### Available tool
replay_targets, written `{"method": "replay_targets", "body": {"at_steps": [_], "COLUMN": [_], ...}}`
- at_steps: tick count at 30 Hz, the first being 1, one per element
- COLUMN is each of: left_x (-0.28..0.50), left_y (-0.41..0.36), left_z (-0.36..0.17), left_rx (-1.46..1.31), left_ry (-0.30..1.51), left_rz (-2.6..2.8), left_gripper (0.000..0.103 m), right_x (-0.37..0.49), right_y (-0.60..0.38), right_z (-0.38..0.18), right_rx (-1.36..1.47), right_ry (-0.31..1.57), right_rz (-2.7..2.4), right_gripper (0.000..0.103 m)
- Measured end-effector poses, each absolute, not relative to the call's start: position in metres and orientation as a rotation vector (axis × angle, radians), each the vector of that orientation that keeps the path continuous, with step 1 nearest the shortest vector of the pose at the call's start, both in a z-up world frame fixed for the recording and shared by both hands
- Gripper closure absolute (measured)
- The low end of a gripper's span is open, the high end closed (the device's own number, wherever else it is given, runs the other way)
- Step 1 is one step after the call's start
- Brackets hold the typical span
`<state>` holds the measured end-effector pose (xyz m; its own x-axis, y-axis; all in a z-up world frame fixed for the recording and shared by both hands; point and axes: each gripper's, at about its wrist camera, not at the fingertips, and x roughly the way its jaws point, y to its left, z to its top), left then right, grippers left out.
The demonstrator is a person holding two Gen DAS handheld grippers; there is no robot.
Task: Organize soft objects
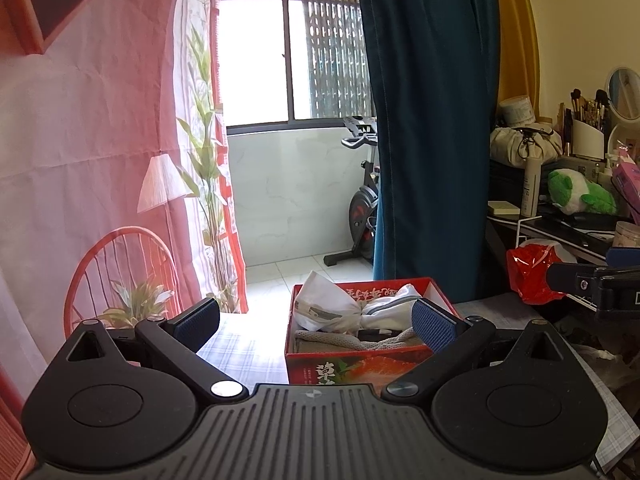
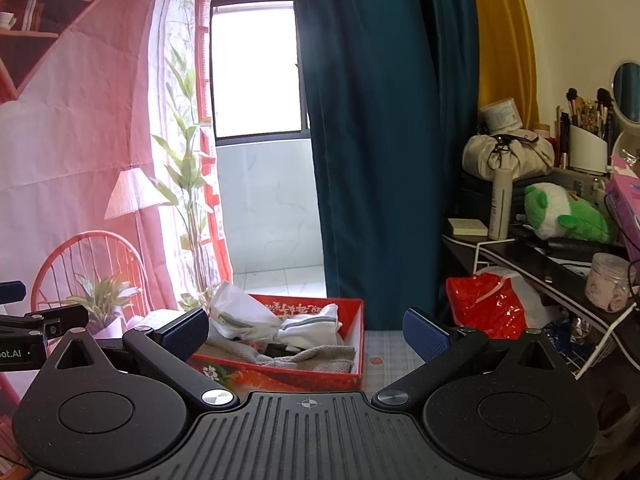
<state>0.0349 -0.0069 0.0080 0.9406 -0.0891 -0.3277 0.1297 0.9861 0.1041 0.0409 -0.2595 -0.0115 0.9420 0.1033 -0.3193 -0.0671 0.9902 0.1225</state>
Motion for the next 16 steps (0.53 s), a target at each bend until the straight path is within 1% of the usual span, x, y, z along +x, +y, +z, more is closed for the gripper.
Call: {"method": "replay_targets", "body": {"at_steps": [16], "left_x": [0.0332], "left_y": [-0.0109], "left_z": [0.0048], "left_rx": [0.122], "left_ry": [0.334], "left_rz": [-0.132], "left_gripper": [0.0], "right_x": [0.0407], "right_y": [-0.2562], "right_z": [-0.0117], "right_rx": [0.099], "right_ry": [0.334], "right_rz": [0.095], "right_gripper": [0.0]}}
